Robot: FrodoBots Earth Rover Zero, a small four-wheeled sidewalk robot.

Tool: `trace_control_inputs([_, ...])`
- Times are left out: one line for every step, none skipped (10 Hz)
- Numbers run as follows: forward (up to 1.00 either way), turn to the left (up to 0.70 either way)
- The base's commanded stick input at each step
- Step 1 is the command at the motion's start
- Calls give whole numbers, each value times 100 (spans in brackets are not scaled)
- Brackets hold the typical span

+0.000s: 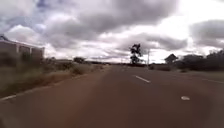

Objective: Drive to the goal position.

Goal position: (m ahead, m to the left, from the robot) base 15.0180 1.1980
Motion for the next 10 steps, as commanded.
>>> trace_control_inputs([70, 3])
trace_control_inputs([70, 3])
trace_control_inputs([70, 0])
trace_control_inputs([70, -19])
trace_control_inputs([70, -32])
trace_control_inputs([70, -32])
trace_control_inputs([70, -32])
trace_control_inputs([70, -32])
trace_control_inputs([70, -32])
trace_control_inputs([70, -32])
